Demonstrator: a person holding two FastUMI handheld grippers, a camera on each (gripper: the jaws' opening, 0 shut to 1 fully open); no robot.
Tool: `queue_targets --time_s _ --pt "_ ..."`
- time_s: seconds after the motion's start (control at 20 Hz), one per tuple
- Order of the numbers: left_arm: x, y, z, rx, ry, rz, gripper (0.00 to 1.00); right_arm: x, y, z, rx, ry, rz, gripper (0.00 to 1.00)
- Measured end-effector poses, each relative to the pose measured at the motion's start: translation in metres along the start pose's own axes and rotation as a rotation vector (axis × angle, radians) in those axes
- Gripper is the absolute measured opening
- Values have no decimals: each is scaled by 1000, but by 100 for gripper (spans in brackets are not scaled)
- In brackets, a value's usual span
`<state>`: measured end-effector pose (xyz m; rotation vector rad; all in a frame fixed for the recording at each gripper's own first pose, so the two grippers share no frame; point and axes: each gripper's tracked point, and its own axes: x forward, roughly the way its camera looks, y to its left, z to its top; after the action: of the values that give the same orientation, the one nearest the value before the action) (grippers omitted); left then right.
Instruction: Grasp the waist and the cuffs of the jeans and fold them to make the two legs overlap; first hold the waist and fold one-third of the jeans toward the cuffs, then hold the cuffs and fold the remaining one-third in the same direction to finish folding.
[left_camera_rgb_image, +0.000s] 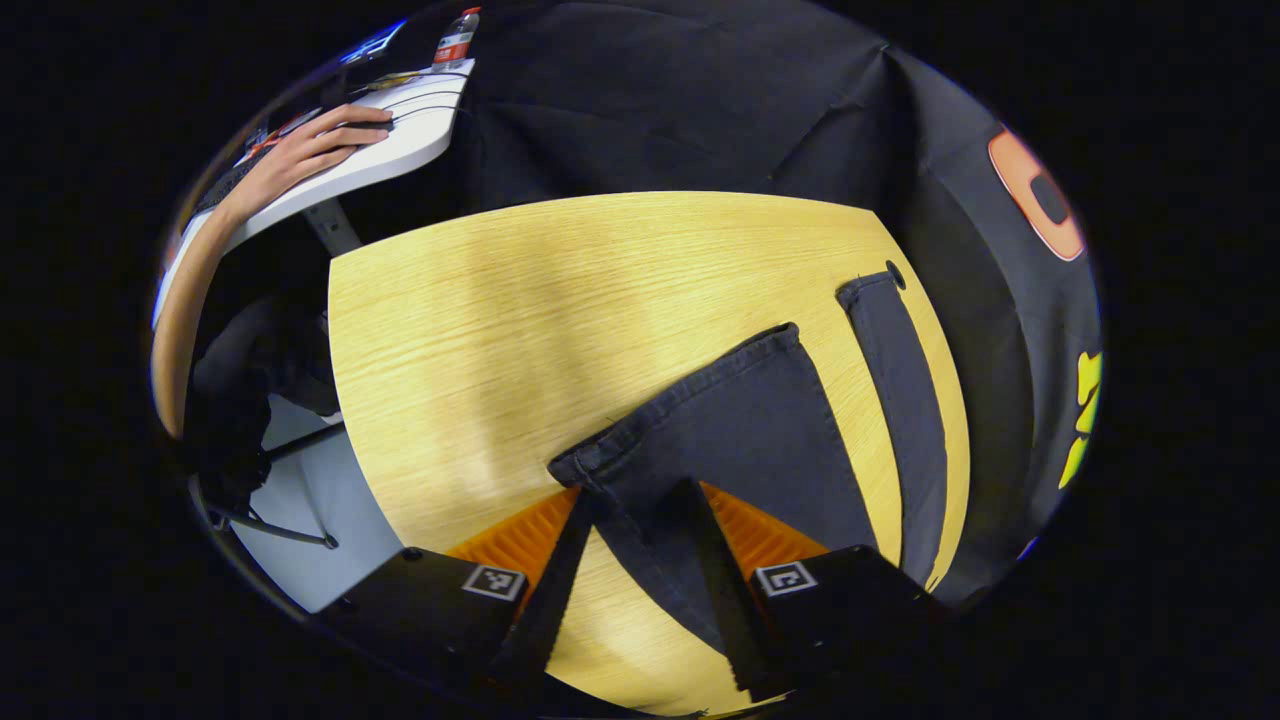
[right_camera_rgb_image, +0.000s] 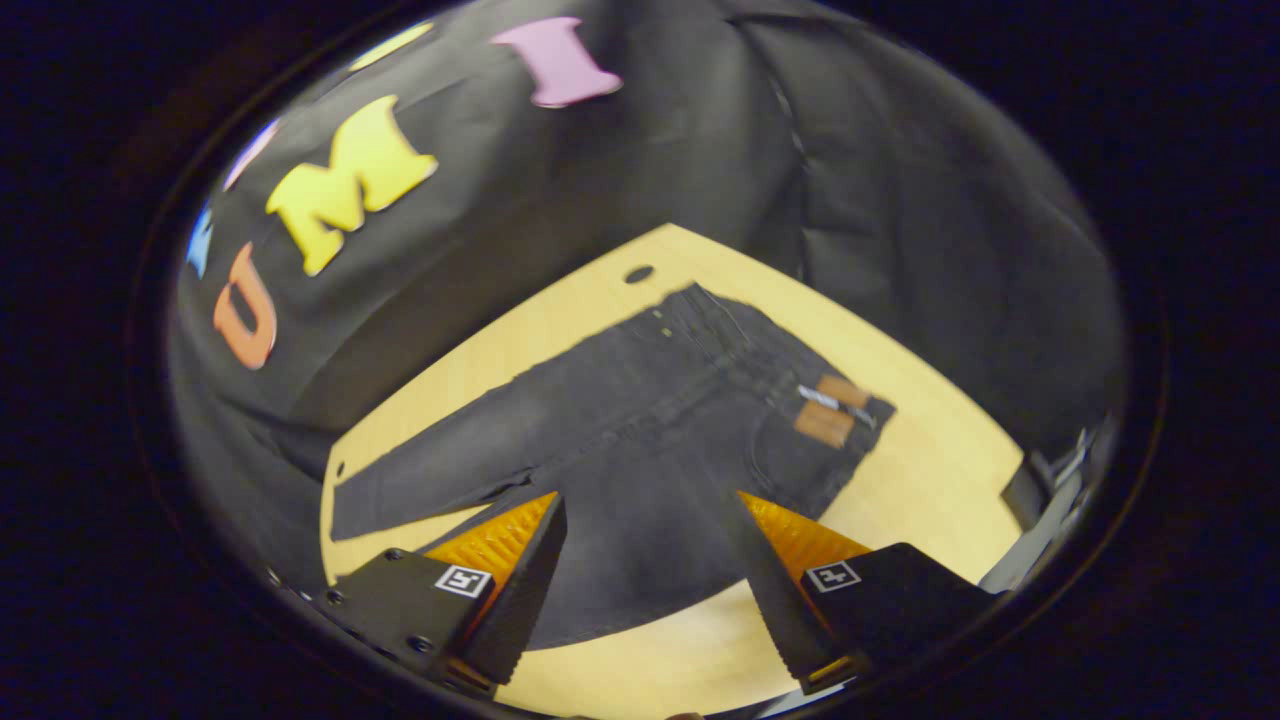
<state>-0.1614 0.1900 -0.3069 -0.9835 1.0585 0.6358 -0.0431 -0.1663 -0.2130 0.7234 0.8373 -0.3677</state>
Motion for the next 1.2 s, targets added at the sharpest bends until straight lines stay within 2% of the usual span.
queue_targets --time_s 0.05,0.1,0.15,0.2,0.3,0.55,0.75,0.85,0.9,0.95,1.0,1.1,1.2 --pt "0 3 2 -12 -2 0 60 3 -11 1 64 11 -21 96" --pt "2 4 1 -46 8 -9 33 4 -25 -2 106 30 -47 96" --pt "3 3 1 -90 22 -36 27 5 -32 0 143 43 -58 96" --pt "3 1 3 -145 26 -60 13 5 -40 2 175 53 -67 96" --pt "3 -1 4 -207 60 -83 3 8 -53 5 248 78 -89 96" --pt "2 -4 5 -285 96 -116 3 9 -83 8 353 145 -186 96" --pt "3 -5 6 -278 99 -115 3 15 -100 5 412 188 -247 96" --pt "3 -6 7 -285 104 -113 3 26 -93 1 438 211 -221 96" --pt "3 -6 7 -288 106 -113 3 31 -90 2 443 213 -208 89" --pt "3 -6 7 -291 107 -112 3 37 -88 11 439 191 -195 96" --pt "4 -6 7 -292 107 -111 3 42 -84 10 429 196 -199 88" --pt "4 -6 7 -290 106 -110 3 49 -81 8 407 216 -194 94" --pt "4 -6 7 -296 107 -113 3 50 -93 3 407 230 -244 54"
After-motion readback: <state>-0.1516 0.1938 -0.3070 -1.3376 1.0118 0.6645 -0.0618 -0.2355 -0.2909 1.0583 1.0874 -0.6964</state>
